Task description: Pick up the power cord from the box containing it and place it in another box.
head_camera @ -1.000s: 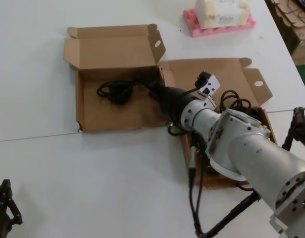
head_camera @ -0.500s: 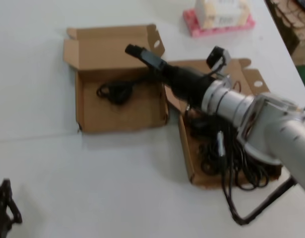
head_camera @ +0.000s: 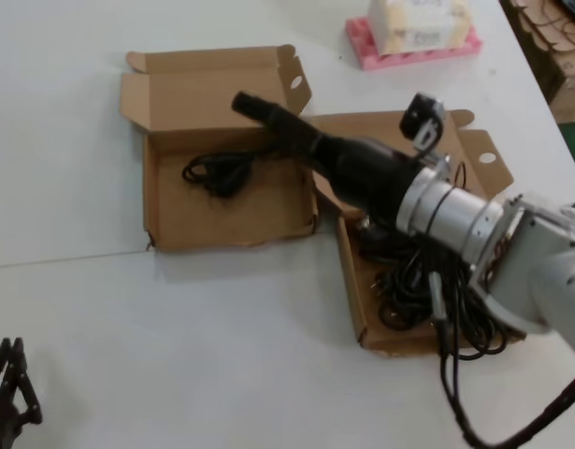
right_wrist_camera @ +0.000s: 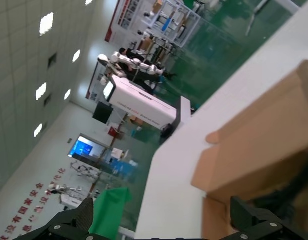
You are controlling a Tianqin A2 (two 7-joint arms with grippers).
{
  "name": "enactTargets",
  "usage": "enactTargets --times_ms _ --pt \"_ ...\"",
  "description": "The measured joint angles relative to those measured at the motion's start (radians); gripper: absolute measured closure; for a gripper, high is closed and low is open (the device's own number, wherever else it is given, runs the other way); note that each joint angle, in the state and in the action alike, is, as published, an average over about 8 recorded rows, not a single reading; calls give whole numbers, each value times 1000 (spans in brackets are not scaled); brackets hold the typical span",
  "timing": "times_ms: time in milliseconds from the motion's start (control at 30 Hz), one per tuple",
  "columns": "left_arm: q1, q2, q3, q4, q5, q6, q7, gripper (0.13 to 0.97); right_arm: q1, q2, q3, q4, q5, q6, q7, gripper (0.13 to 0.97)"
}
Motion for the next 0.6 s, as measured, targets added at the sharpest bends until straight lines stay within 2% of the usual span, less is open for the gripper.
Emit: enactTargets --times_ms 300,600 --pt "0 0 0 0 0 0 0 882 -125 -4 85 109 -102 77 0 132" --pt "0 0 0 0 0 0 0 766 -265 -6 178 233 -214 161 0 129"
